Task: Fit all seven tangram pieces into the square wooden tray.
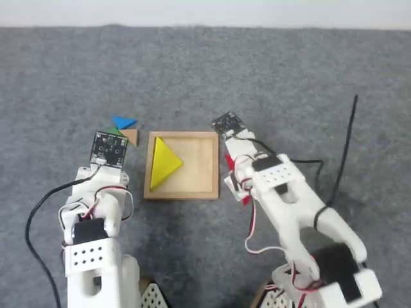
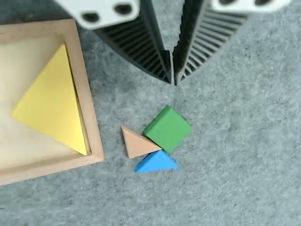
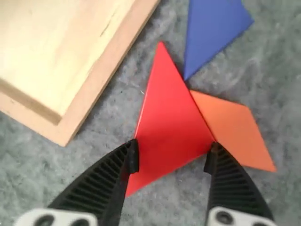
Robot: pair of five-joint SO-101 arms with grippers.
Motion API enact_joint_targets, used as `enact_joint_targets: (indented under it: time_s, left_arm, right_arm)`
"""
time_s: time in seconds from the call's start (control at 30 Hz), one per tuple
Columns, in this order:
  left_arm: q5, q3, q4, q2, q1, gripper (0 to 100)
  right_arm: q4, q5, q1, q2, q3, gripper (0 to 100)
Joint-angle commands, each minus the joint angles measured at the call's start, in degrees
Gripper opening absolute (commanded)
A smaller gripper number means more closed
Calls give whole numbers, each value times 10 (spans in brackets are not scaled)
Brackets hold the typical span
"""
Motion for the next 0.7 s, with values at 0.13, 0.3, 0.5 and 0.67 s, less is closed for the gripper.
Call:
enact_joint_targets:
  time_s: [0.13, 0.3, 0.5, 0.67]
  left_arm:
    - [-6, -4, -5, -14, 4, 13]
    - [-6, -3, -5, -14, 4, 13]
    - [-7, -3, -5, -14, 4, 13]
    - [-7, -3, -5, -14, 4, 13]
  right_arm:
    - [20, -3, -6, 65, -91, 241]
    - [60, -2, 13, 98, -139, 243]
    - [65, 4, 12, 105, -137, 418]
    - [92, 68, -1, 105, -137, 393]
